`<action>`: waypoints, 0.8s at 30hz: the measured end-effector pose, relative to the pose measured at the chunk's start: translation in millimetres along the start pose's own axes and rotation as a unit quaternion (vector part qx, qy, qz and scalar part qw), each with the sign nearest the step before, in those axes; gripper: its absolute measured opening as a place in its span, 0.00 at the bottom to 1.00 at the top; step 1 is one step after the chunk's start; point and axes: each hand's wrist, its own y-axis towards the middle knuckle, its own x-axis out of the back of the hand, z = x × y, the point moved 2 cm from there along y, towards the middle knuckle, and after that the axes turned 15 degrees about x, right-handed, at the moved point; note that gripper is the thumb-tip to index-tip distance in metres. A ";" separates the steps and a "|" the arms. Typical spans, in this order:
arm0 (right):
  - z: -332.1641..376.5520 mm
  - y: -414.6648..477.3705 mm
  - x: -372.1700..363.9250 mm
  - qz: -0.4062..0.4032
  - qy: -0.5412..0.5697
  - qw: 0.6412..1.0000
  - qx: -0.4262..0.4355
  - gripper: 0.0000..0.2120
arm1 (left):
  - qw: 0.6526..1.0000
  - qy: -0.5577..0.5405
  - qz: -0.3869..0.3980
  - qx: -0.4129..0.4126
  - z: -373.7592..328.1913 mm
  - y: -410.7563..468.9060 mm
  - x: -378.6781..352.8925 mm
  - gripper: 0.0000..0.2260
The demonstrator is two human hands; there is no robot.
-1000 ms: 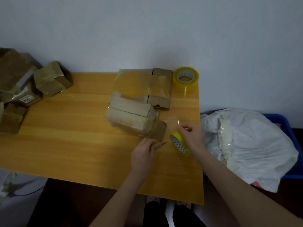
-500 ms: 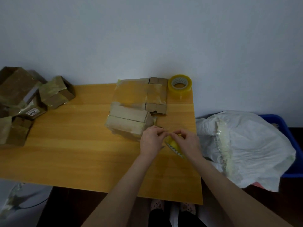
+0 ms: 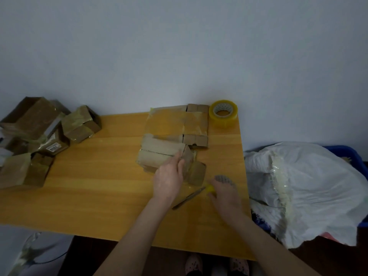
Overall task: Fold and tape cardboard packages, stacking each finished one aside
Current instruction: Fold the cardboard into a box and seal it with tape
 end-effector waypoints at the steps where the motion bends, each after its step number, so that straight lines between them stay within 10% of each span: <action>1: 0.4 -0.3 -13.6 0.033 -0.020 0.999 0.009 0.32 | 1.000 -0.003 -0.006 -0.013 9.3 4.3 3.8 0.16; 5: 13.3 11.4 -39.8 0.103 -0.040 0.993 -0.034 0.38 | 0.999 0.007 -0.042 -0.017 52.5 25.1 9.1 0.13; 8: 28.9 26.2 -27.3 0.010 0.009 0.998 -0.068 0.29 | 0.998 -0.002 -0.039 0.041 83.9 49.6 15.0 0.17; 11: 69.7 56.8 -9.1 -0.098 0.088 0.989 -0.065 0.28 | 0.996 0.009 0.007 0.093 100.4 83.6 16.8 0.21; 21: 106.6 124.5 -28.0 -0.088 0.063 0.969 -0.221 0.36 | 0.975 0.052 0.156 0.147 105.5 122.0 -7.0 0.46; 24: 97.8 136.7 -29.1 -0.103 0.112 0.948 -0.278 0.33 | 0.960 0.011 0.189 0.205 106.3 130.4 -11.6 0.40</action>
